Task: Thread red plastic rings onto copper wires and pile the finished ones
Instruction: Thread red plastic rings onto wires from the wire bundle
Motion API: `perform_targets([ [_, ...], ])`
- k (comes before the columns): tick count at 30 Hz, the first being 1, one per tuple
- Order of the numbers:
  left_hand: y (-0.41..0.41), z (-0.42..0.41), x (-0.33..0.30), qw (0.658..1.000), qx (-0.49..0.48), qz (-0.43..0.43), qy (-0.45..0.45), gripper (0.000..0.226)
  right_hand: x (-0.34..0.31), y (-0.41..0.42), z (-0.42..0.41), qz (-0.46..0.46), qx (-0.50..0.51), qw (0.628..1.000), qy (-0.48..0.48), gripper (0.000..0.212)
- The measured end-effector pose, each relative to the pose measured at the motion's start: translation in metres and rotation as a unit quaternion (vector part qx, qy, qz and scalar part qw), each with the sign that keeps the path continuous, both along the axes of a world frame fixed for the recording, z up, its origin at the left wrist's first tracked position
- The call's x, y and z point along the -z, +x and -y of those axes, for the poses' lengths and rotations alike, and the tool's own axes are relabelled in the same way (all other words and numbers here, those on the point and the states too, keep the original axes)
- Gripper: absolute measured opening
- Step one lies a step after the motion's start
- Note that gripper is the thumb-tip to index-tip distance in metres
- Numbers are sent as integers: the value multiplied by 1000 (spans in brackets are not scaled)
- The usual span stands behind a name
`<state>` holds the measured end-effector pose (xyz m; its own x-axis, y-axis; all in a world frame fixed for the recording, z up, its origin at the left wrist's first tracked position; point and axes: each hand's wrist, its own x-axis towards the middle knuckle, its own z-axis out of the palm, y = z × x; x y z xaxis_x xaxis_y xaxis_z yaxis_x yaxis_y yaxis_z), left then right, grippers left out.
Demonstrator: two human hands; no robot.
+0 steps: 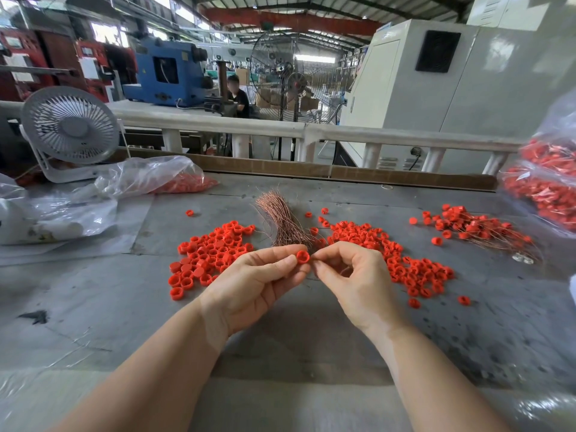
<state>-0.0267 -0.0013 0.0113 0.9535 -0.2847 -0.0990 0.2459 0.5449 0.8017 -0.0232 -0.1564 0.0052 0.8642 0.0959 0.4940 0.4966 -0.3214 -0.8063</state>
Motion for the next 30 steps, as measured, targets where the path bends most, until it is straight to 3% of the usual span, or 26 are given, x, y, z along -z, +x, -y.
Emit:
perform_targets([
  [30,0,-1,0,1000,0,-5,-5,23,-1,0,0,11,1,1000,-3,20],
])
